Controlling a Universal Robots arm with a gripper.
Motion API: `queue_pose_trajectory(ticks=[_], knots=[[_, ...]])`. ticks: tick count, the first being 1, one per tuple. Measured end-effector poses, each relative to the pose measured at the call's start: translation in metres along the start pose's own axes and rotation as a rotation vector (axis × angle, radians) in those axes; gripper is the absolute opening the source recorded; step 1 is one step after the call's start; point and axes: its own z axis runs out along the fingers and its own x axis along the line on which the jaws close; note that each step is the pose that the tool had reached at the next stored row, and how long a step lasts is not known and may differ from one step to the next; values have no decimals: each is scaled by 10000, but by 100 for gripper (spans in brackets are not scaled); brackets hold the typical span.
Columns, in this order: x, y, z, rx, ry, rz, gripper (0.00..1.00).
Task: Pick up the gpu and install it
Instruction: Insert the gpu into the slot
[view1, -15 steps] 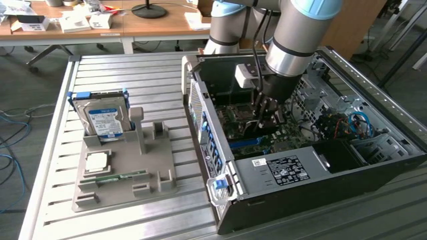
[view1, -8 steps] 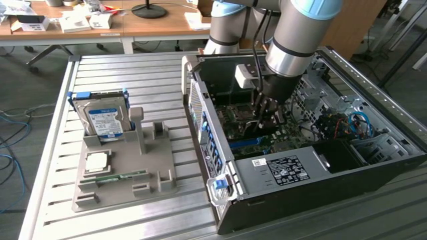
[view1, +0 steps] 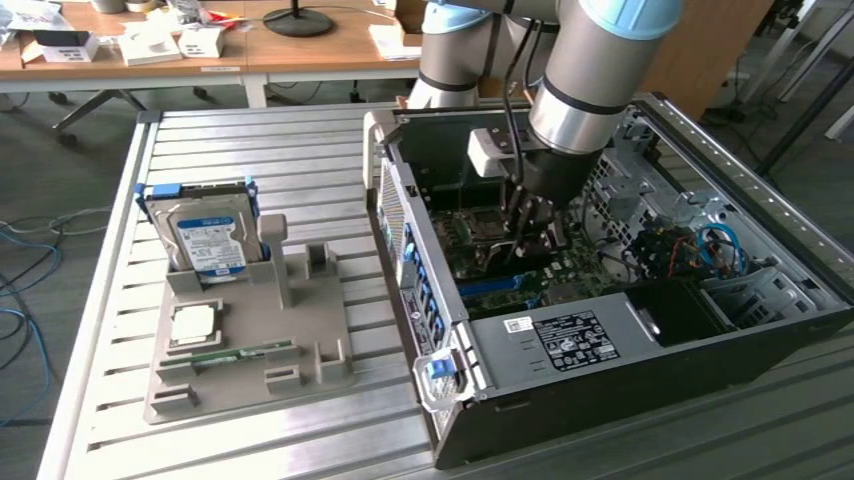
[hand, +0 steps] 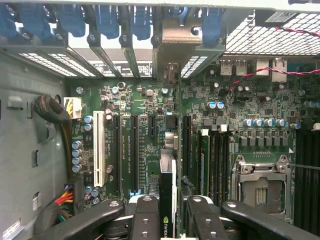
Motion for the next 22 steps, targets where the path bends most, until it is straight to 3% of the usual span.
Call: queue_pose_trajectory(ticks=[22], knots=[[2, 27, 39, 1, -2, -2, 26]])
